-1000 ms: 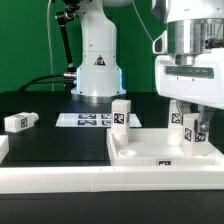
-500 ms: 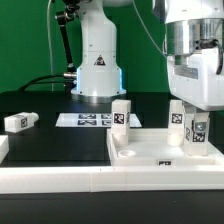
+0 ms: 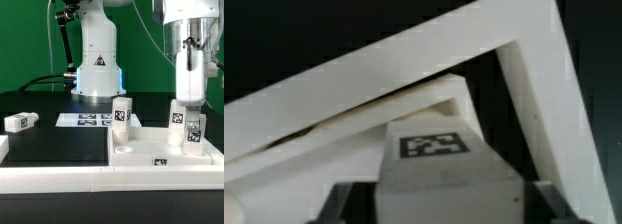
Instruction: Assemble square table
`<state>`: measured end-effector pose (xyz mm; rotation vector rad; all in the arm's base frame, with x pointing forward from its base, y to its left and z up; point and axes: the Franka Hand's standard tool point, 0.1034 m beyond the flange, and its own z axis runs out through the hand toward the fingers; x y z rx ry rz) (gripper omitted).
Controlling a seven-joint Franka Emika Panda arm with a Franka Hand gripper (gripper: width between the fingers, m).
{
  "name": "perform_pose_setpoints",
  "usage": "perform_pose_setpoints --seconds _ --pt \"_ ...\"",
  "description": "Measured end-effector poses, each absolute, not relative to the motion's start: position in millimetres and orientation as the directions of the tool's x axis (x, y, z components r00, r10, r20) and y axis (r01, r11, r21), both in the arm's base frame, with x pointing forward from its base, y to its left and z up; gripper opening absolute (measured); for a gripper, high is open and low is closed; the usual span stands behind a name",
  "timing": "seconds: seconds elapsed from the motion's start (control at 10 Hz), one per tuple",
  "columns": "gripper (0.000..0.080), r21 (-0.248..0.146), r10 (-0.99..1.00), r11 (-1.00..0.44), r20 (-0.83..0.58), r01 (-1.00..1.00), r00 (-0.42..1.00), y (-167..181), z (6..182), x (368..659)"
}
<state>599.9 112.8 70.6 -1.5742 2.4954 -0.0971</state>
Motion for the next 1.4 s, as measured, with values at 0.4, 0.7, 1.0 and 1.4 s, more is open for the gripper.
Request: perform_pose_setpoints --seconds 0.4,0.7,1.0,1.4 --pt "0.0351 -0.163 -0.883 0.468 -0.133 -0.869 -0.450 111 70.5 598" --pt "0.0627 -0.169 -0.905 0.424 -0.126 -0.890 -0.407 112 70.7 598" --pt "0.0648 -0.174 -0.991 0.111 -0.087 -0.978 -0.097 103 88.1 597" --pt "0.0649 -0.170 -0.994 0.077 -0.086 -0.982 -0.063 102 90.4 594"
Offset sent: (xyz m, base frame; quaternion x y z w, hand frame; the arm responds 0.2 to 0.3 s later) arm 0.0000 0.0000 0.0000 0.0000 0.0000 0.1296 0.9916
